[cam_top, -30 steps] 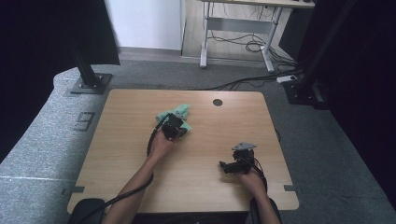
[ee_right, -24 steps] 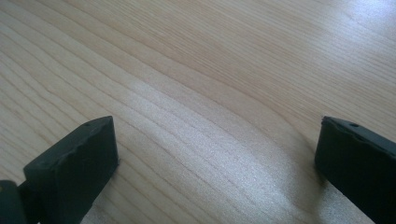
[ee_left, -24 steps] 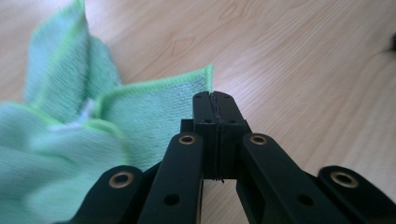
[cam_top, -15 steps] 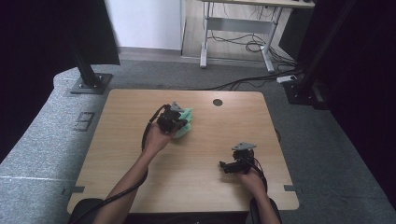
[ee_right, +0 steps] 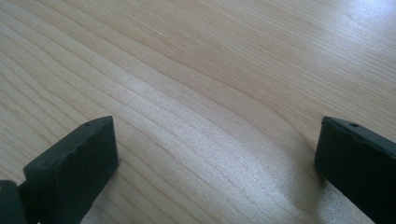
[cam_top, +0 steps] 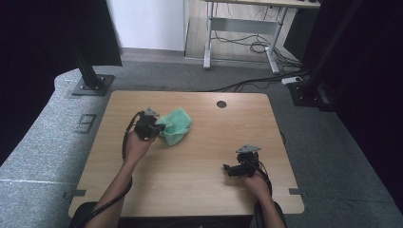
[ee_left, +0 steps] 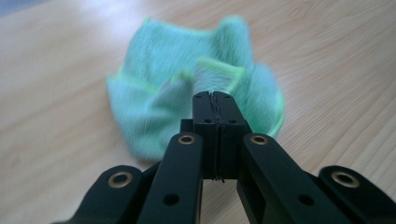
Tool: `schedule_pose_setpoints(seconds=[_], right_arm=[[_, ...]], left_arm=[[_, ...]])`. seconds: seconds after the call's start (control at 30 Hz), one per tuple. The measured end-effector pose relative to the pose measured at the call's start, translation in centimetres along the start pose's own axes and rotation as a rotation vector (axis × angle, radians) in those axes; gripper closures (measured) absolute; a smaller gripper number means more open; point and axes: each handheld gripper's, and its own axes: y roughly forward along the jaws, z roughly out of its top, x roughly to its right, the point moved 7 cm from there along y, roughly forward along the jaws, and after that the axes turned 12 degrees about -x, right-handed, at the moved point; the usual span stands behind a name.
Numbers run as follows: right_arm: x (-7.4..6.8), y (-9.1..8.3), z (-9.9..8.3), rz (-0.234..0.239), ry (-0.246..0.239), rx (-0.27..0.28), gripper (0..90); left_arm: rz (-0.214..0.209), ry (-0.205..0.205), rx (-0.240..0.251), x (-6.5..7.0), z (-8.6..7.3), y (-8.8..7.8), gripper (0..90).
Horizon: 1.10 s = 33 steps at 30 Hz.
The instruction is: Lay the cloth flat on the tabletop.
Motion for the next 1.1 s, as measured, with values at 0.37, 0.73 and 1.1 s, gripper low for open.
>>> schedule_pose_setpoints(seconds=[0.37, 0.73, 1.1], right_arm=[[0.0, 0.0, 0.0, 0.001, 0.004, -0.002, 0.0], [0.0, 0.0, 0.0, -0.001, 0.007, -0.003, 0.0], [0.0, 0.0, 0.0, -0.001, 0.007, -0.003, 0.0]], left_arm=[[-0.025, 0.008, -0.076, 0.6, -5.8, 1.7, 87.8], [0.061, 0.014, 0.008, -0.1, -2.8, 0.1, 27.8], [0.041, 0.025, -0.051, -1.4, -1.1, 2.4, 60.9]])
